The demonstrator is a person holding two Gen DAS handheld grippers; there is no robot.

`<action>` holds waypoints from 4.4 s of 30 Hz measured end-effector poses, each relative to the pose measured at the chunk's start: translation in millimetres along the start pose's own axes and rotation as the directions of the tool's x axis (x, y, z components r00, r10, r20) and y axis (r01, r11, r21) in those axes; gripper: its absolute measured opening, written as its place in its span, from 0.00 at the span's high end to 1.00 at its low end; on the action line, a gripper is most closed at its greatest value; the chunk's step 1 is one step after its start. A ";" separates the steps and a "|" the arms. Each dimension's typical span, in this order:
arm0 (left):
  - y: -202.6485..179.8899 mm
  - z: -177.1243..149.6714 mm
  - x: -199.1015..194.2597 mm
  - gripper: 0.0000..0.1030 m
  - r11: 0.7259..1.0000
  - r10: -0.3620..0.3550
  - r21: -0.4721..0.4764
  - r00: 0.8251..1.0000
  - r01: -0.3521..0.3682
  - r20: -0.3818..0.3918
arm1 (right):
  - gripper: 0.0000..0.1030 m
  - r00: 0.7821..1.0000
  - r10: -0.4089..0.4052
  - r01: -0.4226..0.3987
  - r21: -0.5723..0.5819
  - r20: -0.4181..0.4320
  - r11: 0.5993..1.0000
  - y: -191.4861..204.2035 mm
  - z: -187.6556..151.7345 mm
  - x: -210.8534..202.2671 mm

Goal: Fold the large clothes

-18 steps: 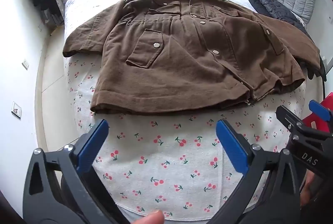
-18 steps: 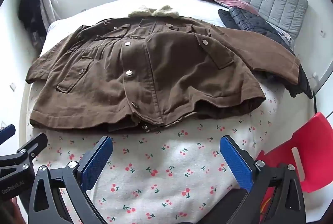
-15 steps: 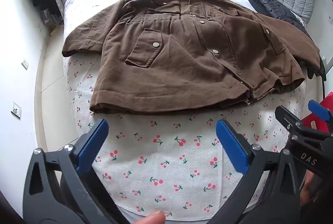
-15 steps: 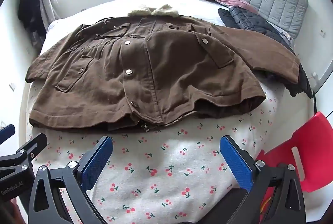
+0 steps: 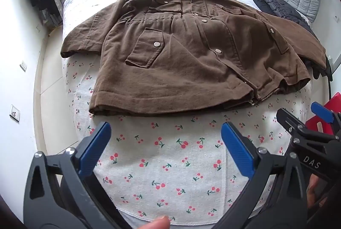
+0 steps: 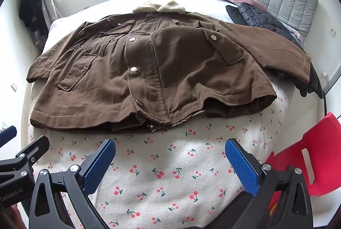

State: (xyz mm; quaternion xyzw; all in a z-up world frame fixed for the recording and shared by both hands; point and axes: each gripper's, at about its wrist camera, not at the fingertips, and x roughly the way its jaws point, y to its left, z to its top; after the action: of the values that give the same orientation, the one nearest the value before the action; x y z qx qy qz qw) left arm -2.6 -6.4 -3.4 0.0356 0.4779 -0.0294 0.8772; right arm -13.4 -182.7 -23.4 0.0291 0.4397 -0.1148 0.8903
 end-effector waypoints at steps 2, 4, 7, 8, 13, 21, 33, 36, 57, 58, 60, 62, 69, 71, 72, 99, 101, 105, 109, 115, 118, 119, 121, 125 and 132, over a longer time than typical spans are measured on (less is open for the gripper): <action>0.9 0.2 0.4 0.00 1.000 -0.004 0.002 1.000 0.004 -0.002 | 0.00 1.000 0.002 -0.002 0.002 0.000 1.000 -0.1 -0.7 0.4; 1.0 0.0 0.5 0.00 1.000 -0.004 0.002 1.000 0.004 -0.002 | 0.00 1.000 0.004 -0.004 0.002 -0.001 1.000 -0.3 -1.0 0.9; 0.6 -0.3 0.0 0.00 1.000 -0.006 0.002 1.000 0.006 -0.003 | 0.00 1.000 0.004 -0.004 0.001 -0.001 1.000 0.1 -1.2 1.1; 0.7 -0.1 0.4 0.00 1.000 -0.005 0.002 1.000 0.005 -0.002 | 0.00 1.000 0.004 -0.004 0.000 0.000 1.000 0.1 -1.2 1.2; -0.3 -0.5 0.1 0.00 1.000 -0.005 0.003 1.000 0.005 -0.003 | 0.00 1.000 0.003 -0.003 0.002 -0.001 1.000 0.0 -1.1 1.2; -2.2 -0.8 -0.3 0.00 1.000 -0.008 0.004 1.000 0.008 -0.004 | 0.00 1.000 0.004 -0.004 0.005 -0.002 1.000 -0.9 -1.8 1.6; -3.5 -1.2 -0.7 0.00 1.000 -0.006 0.004 1.000 0.006 -0.003 | 0.00 1.000 0.008 -0.008 0.008 -0.004 1.000 -1.7 -2.0 1.9; -3.4 -1.3 -0.7 0.00 1.000 -0.005 0.004 1.000 0.005 -0.002 | 0.00 1.000 0.009 -0.009 0.010 -0.005 1.000 -2.4 -2.4 2.1; -2.0 -1.2 0.0 0.00 1.000 -0.005 0.008 1.000 0.005 -0.006 | 0.00 1.000 0.013 -0.013 0.013 -0.016 1.000 -2.9 -2.9 4.5; -1.9 -1.2 0.0 0.00 1.000 -0.005 0.008 1.000 0.005 -0.006 | 0.00 1.000 0.013 -0.012 0.013 -0.017 1.000 -2.9 -3.0 4.5; -2.0 -1.1 0.1 0.00 1.000 -0.005 0.008 1.000 0.005 -0.006 | 0.00 1.000 0.014 -0.013 0.012 -0.017 1.000 -3.2 -2.6 4.5; -1.7 -1.4 0.4 0.00 1.000 -0.005 0.009 1.000 0.005 -0.007 | 0.00 1.000 0.014 -0.013 0.013 -0.016 1.000 -3.1 -2.6 4.4; 1.6 -2.5 3.3 0.00 1.000 0.005 0.011 1.000 -0.005 -0.010 | 0.00 1.000 0.017 -0.016 0.017 -0.021 1.000 -4.2 -2.5 5.3; 3.2 -2.0 5.4 0.00 1.000 0.011 0.009 1.000 -0.011 -0.012 | 0.00 1.000 0.018 -0.018 0.021 -0.023 1.000 -5.5 -2.3 6.3; 5.0 -1.7 7.0 0.00 1.000 0.016 0.007 1.000 -0.016 -0.014 | 0.00 1.000 0.017 -0.017 0.023 -0.024 1.000 -6.2 -2.3 6.9; 154.5 58.2 70.2 0.00 0.957 -0.253 -0.162 0.965 0.240 -0.063 | 0.00 0.963 0.265 -0.253 0.172 -0.053 0.952 -205.1 71.7 58.7; 160.0 58.9 79.4 0.00 0.946 -0.280 -0.190 0.957 0.262 -0.075 | 0.00 0.966 0.251 -0.237 0.186 -0.055 0.954 -219.7 81.8 69.1; 173.0 58.5 101.1 0.00 0.891 -0.403 -0.266 0.911 0.368 -0.091 | 0.00 0.939 0.343 -0.323 0.290 -0.022 0.901 -258.5 93.0 89.9; 183.4 58.8 129.2 0.05 0.817 -0.505 -0.352 0.862 0.457 -0.051 | 0.00 0.899 0.438 -0.395 0.416 -0.008 0.819 -287.3 91.7 125.0; 189.4 50.5 152.5 0.10 0.629 -0.676 -0.479 0.735 0.612 0.051 | 0.00 0.794 0.604 -0.516 0.601 0.069 0.610 -303.1 71.7 179.7; 184.4 46.6 148.6 0.10 0.612 -0.685 -0.480 0.725 0.628 0.076 | 0.01 0.780 0.619 -0.536 0.610 0.093 0.584 -293.1 67.3 190.5; 180.4 45.2 146.6 0.10 0.616 -0.686 -0.471 0.724 0.631 0.073 | 0.01 0.785 0.612 -0.539 0.587 0.092 0.603 -286.9 68.6 188.9; 166.7 42.2 143.3 0.13 0.646 -0.681 -0.433 0.731 0.628 0.042 | 0.15 0.738 0.670 -0.585 0.572 0.080 0.575 -270.6 70.4 189.9; 147.2 34.0 139.1 0.46 0.679 -0.679 -0.395 0.734 0.618 -0.019 | 0.77 0.717 0.697 -0.585 0.555 0.012 0.592 -237.4 65.8 190.2; 171.4 30.4 110.3 0.88 0.653 -0.671 -0.438 0.740 0.618 0.042 | 0.87 0.732 0.676 -0.644 0.408 0.083 0.647 -218.1 79.7 113.7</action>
State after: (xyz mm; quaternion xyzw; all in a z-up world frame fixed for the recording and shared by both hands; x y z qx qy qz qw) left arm 97.3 159.5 -73.8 -0.3263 0.5067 -0.2323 0.7634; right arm 65.0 -427.2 -53.7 0.3776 0.3984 0.1290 0.8259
